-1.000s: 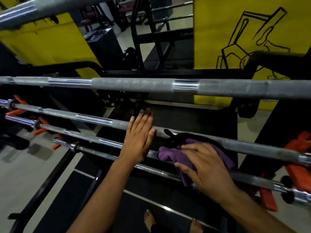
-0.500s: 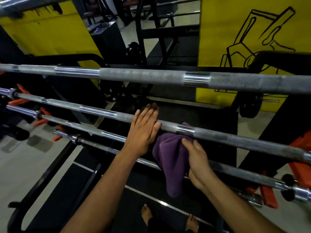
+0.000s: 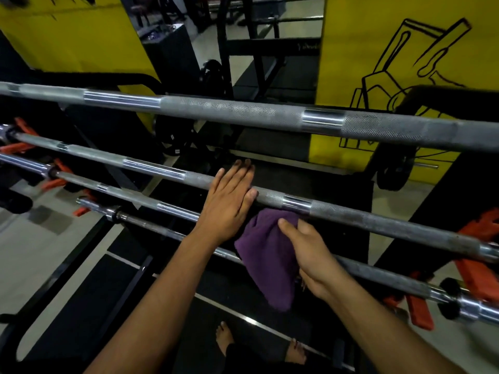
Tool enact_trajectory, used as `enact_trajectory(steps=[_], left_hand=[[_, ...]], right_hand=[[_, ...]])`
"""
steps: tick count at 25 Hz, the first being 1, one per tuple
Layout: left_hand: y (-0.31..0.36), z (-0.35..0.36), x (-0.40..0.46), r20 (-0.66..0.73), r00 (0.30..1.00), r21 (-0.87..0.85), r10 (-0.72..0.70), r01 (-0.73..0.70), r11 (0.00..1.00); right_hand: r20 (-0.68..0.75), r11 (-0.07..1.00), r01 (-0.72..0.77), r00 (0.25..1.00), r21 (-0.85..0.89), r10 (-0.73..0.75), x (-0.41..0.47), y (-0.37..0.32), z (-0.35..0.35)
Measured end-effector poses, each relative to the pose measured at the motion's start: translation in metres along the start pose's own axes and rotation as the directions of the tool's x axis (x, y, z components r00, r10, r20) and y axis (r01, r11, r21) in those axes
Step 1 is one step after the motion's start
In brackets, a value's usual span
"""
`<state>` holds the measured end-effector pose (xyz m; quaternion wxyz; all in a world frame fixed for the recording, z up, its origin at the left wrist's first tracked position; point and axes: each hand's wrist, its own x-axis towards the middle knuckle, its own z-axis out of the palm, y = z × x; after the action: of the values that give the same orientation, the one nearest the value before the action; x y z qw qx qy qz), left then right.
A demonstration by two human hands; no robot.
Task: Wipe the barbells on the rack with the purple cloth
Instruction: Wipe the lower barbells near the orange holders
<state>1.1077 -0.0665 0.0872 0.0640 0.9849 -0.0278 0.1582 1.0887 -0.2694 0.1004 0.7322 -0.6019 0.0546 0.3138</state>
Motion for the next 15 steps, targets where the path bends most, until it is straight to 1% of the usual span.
enact_trajectory(steps=[1, 2, 3, 4, 5, 6, 7, 8, 9, 10, 11, 12, 13, 14, 15], left_hand=[[-0.002, -0.004, -0.001, 0.021, 0.999, -0.019, 0.026, -0.026, 0.999], [-0.005, -0.007, -0.004, 0.033, 0.999, -0.038, 0.042, -0.040, 0.998], [-0.010, -0.010, -0.007, 0.018, 1.000, -0.049, 0.022, -0.021, 0.999], [-0.017, -0.013, -0.011, -0.028, 0.999, -0.046, -0.040, 0.039, 0.998], [-0.029, -0.016, -0.014, -0.085, 0.988, -0.047, -0.130, 0.126, 0.991], [-0.043, -0.019, -0.017, -0.127, 0.966, -0.061, -0.223, 0.217, 0.974], [-0.059, -0.021, -0.018, -0.146, 0.942, -0.075, -0.303, 0.295, 0.953], [-0.076, -0.024, -0.019, -0.154, 0.920, -0.074, -0.361, 0.354, 0.932], [-0.095, -0.026, -0.018, -0.157, 0.901, -0.059, -0.405, 0.401, 0.914], [-0.116, -0.030, -0.016, -0.157, 0.881, -0.046, -0.446, 0.445, 0.894], [-0.137, -0.034, -0.013, -0.153, 0.857, -0.038, -0.493, 0.493, 0.869], [-0.159, -0.039, -0.010, -0.146, 0.825, -0.033, -0.545, 0.547, 0.836], [-0.180, -0.043, -0.009, -0.129, 0.787, -0.037, -0.603, 0.604, 0.796], [-0.198, -0.046, -0.007, -0.097, 0.747, -0.062, -0.658, 0.655, 0.753], [-0.212, -0.046, -0.006, -0.055, 0.711, -0.114, -0.701, 0.693, 0.712]], right_hand=[[0.033, 0.994, 0.025, 0.999, -0.103, -0.021, -0.002, -0.002, -0.002], [0.068, 0.969, 0.087, 0.995, -0.231, -0.073, -0.008, -0.005, -0.006], [0.107, 0.907, 0.189, 0.981, -0.375, -0.160, -0.017, -0.008, -0.012], [0.154, 0.790, 0.320, 0.947, -0.523, -0.281, -0.027, -0.016, -0.013], [0.198, 0.625, 0.449, 0.881, -0.639, -0.430, -0.036, -0.027, -0.010], [0.252, 0.423, 0.565, 0.762, -0.709, -0.596, -0.039, -0.036, -0.003], [0.328, 0.171, 0.621, 0.605, -0.765, -0.725, -0.032, -0.042, 0.004], [0.410, -0.063, 0.588, 0.480, -0.807, -0.776, -0.018, -0.045, 0.011], [0.484, -0.222, 0.514, 0.458, -0.828, -0.746, -0.001, -0.049, 0.017], [0.541, -0.329, 0.450, 0.506, -0.830, -0.672, 0.016, -0.050, 0.024], [0.581, -0.414, 0.408, 0.580, -0.814, -0.571, 0.032, -0.049, 0.028], [0.615, -0.494, 0.387, 0.626, -0.779, -0.479, 0.044, -0.050, 0.032], [0.632, -0.553, 0.377, 0.668, -0.743, -0.394, 0.054, -0.052, 0.035], [0.642, -0.586, 0.388, 0.699, -0.711, -0.316, 0.063, -0.060, 0.039], [0.649, -0.595, 0.416, 0.720, -0.687, -0.247, 0.069, -0.068, 0.044]])
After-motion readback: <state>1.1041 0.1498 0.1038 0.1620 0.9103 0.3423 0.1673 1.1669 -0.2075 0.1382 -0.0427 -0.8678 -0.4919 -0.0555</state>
